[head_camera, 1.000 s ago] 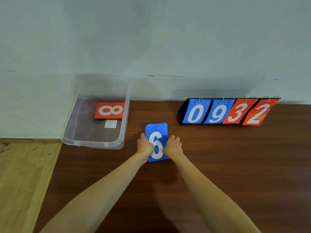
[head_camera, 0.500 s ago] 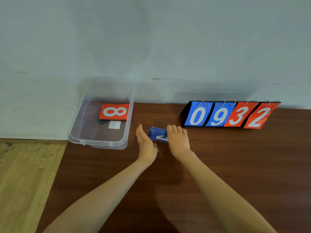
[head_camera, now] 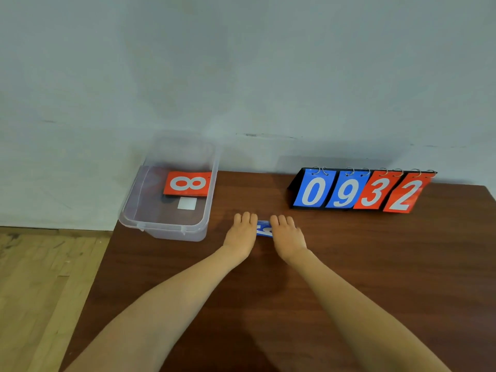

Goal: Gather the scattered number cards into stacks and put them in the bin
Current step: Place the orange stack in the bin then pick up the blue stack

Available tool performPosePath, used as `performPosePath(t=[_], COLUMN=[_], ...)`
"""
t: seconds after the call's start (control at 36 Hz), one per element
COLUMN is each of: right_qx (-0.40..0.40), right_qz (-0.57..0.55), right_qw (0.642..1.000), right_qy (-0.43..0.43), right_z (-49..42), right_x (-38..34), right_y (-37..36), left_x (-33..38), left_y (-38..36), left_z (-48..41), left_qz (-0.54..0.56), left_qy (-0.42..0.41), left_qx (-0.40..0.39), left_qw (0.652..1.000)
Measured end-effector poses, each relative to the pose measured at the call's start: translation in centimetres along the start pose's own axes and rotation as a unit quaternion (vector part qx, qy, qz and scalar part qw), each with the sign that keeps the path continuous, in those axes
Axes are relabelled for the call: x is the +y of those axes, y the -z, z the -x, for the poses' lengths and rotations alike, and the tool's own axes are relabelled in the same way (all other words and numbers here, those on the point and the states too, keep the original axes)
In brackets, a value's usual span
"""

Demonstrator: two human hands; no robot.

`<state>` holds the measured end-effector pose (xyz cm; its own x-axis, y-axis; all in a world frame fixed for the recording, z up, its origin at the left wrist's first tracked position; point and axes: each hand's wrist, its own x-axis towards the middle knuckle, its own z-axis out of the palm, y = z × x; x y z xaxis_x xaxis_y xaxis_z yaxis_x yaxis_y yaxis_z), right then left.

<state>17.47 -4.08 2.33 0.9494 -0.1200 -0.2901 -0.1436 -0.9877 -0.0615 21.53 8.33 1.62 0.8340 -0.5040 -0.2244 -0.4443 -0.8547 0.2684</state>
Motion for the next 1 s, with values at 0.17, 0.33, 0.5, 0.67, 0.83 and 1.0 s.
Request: performPosePath(t=[0.17, 0.33, 0.5, 0.67, 0.83, 1.0], right_qx=[-0.002, 0.075, 0.173, 0.179, 0.13, 0.067], right_qz=[-0.035, -0.023, 0.049, 0.07, 0.096, 0.105], right_qw=[0.999, 0.996, 0.984, 0.978, 0.979, 0.981], right_qy=[-0.024, -0.035, 0.016, 0.086, 0.124, 0.152], right_z=[0.8, 0.9, 0.5, -1.0, -4.1, -6.8], right_x=[-0.8, -1.3, -5.0, -11.0, -16.1, -19.3], right_y=[0.9, 5.7, 12.7, 15.0, 13.8, 12.7], left_x=[0.4, 0.7, -1.7, -8.2, -13.3, -16.8], left_y=[1.3, 5.4, 12.1, 15.5, 15.6, 14.8], left_z=[1.0, 1.6, 2.9, 4.0, 4.5, 3.0], left_qz=[0.017, 0.039, 0.016, -0.026, -0.049, -0.118], left_qy=[0.005, -0.009, -0.003, 0.012, 0.049, 0.071], left_qx=[-0.007, 0.075, 0.193, 0.21, 0.163, 0.111], left_qw=[1.0, 0.996, 0.981, 0.977, 0.984, 0.984])
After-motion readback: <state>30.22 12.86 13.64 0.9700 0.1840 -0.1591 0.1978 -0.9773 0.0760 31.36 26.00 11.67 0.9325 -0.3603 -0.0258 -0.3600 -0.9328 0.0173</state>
